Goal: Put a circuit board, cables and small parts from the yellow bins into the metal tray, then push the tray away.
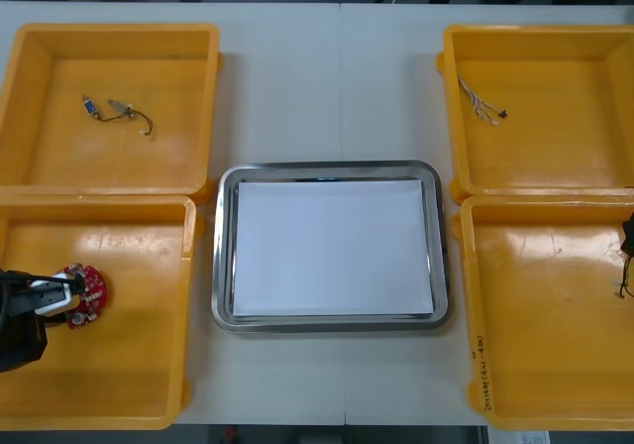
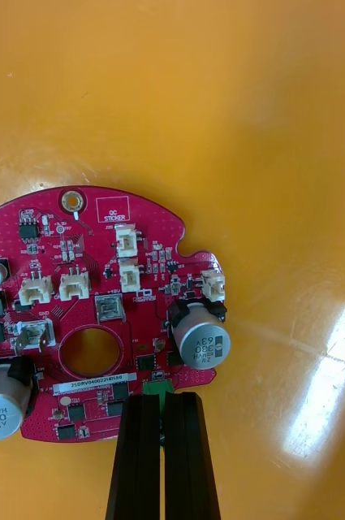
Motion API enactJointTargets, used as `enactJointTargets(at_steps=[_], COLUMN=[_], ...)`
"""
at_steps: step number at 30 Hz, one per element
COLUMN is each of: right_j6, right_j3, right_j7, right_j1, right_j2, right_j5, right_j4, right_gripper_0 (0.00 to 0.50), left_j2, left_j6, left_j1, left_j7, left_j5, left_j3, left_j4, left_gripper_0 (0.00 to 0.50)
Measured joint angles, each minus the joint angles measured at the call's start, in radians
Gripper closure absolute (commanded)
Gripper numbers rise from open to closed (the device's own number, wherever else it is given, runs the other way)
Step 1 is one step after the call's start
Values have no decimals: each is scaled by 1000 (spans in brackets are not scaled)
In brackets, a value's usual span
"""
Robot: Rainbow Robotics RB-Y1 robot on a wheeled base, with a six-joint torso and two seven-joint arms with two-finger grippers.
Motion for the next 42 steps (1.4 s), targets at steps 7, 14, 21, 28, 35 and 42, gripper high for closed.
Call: enactJointTargets(at_steps=[7,14,21,28,35,42], right_j6=[0,1,2,3,3,3], right_j3=[3,69,169,256,412,547], right_j7=[141,260,447,462,462,462], right_j1=[-15,-88,-184,-284,-409,-499], right_j2=[-70,-132,-170,-176,-185,-193], right_j5=[-99,-157,-203,-274,-285,-273], right_j4=[-12,-12,-13,-14,-15,-17], right_gripper_0=[500,500,500,500,500,500], left_j2=[0,0,0,-12,-29,-56], left_j6=[0,1,65,120,167,263], left_j1=[0,-1,-12,-12,-12,-10], left_j7=[0,0,0,0,0,0], left_j5=[0,3,22,37,53,73], left_j3=[0,0,17,57,100,182], left_j4=[1,1,1,1,0,-19], left_gripper_0=[500,500,500,500,500,500])
